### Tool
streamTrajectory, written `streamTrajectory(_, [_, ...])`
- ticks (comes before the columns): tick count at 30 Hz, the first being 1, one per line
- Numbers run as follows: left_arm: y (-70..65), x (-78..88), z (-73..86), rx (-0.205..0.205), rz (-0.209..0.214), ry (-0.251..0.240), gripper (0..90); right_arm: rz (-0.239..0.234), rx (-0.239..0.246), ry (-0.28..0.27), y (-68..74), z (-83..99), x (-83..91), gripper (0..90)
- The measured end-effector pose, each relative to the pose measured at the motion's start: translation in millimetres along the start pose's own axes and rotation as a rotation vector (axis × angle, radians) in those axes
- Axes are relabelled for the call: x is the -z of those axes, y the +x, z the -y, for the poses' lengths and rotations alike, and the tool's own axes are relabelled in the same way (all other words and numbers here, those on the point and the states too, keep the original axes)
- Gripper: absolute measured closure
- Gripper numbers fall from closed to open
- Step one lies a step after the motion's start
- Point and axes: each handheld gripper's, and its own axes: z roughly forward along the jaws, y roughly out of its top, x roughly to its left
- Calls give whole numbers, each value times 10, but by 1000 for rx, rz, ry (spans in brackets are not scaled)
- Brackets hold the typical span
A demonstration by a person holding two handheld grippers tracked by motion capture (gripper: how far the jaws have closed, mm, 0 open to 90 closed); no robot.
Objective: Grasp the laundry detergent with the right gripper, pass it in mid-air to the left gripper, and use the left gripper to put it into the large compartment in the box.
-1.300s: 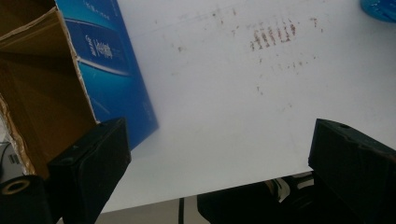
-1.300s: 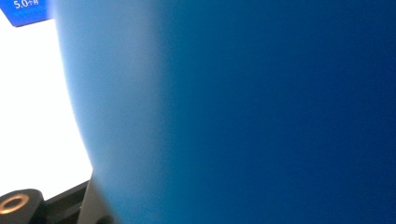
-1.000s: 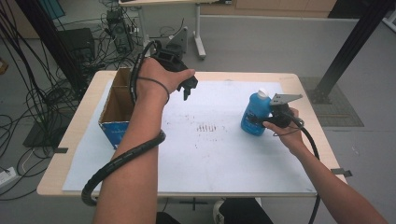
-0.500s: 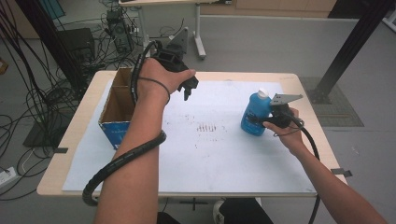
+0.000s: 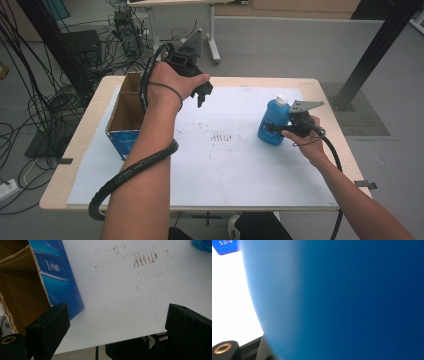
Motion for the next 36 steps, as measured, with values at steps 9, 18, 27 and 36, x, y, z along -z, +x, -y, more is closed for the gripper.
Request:
streamTrajectory(9, [3, -5, -1, 3, -1, 0, 62, 3, 0, 2, 3, -2, 1, 466])
streamTrajectory(18, [-1, -7, -21, -3, 0, 0, 62, 5, -4, 4, 4, -7, 0, 467])
streamTrajectory(27, [13, -8, -36, -9, 4, 0, 62, 5, -7, 3, 2, -5, 1, 465])
streamTrajectory(36, [40, 16, -50, -25, 7, -6, 62, 26, -17, 21, 0, -26, 24, 460])
